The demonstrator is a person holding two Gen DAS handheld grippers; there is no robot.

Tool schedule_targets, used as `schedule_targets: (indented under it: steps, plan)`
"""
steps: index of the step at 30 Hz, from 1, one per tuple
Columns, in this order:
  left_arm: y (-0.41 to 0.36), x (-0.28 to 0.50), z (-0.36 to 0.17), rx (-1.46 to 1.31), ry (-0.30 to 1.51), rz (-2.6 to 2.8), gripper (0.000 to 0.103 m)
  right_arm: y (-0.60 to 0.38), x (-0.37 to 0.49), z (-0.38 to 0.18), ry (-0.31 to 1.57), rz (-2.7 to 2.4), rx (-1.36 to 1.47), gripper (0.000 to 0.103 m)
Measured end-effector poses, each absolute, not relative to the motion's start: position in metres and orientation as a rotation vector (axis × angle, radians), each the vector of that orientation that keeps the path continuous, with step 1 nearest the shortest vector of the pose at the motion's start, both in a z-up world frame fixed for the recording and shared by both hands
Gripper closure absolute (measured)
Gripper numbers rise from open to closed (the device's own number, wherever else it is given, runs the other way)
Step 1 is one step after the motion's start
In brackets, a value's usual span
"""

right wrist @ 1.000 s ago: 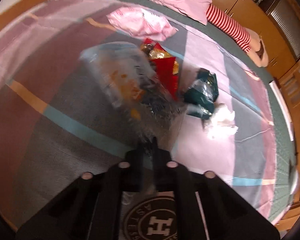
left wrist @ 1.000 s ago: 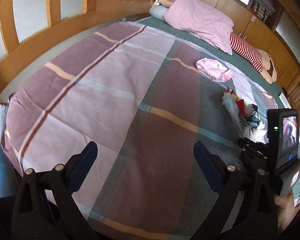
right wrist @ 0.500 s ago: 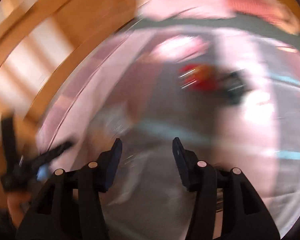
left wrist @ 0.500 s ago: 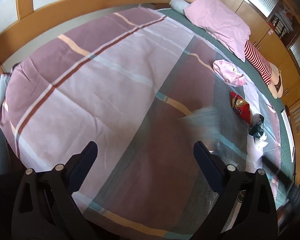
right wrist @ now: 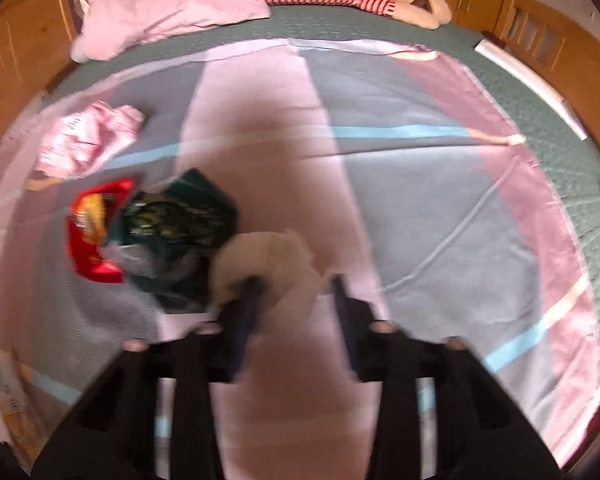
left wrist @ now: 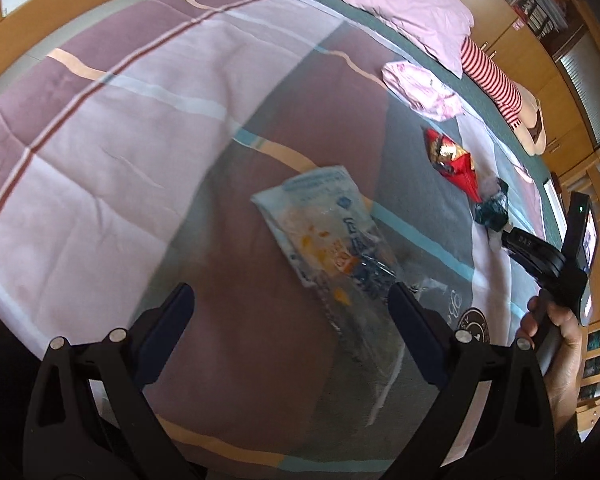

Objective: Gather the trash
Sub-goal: 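Grasp the clear plastic bag with the left gripper while the right gripper grasps the white tissue, then carry the clear bag and tissue to the wastebasket and open both grippers over it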

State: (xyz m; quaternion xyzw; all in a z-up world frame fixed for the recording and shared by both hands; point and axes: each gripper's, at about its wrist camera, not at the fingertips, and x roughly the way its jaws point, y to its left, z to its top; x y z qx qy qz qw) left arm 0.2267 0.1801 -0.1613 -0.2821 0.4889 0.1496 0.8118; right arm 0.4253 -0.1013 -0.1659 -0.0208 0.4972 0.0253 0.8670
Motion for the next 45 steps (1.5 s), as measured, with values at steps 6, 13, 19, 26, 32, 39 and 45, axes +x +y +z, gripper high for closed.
schedule_targets:
  steps: [6,13,19,26,32,39,45]
  plan:
    - [0.164,0.235,-0.164,-0.557,1.059,0.257,0.018,-0.077,0.395,-0.159,1.109,0.214,-0.055,0.1]
    - [0.173,0.239,-0.176,-0.638,1.073,0.295,0.017,-0.057,0.318,-0.162,1.279,0.442,-0.069,0.1]
    - [0.152,0.26,-0.18,-0.487,1.082,0.288,0.03,-0.079,0.266,-0.128,1.213,0.44,0.013,0.1]
    - [0.137,0.261,-0.181,-0.487,1.074,0.131,0.089,-0.089,0.227,-0.102,1.107,0.401,0.019,0.1]
    - [0.148,0.246,-0.181,-0.548,1.056,0.13,0.092,-0.085,0.233,-0.119,1.139,0.34,-0.032,0.1]
    - [0.146,0.235,-0.176,-0.495,1.041,0.15,0.092,-0.057,0.248,-0.152,1.244,0.295,-0.184,0.07]
    - [0.138,0.232,-0.163,-0.395,0.999,0.153,0.095,-0.042,0.241,-0.159,1.203,0.243,-0.362,0.074]
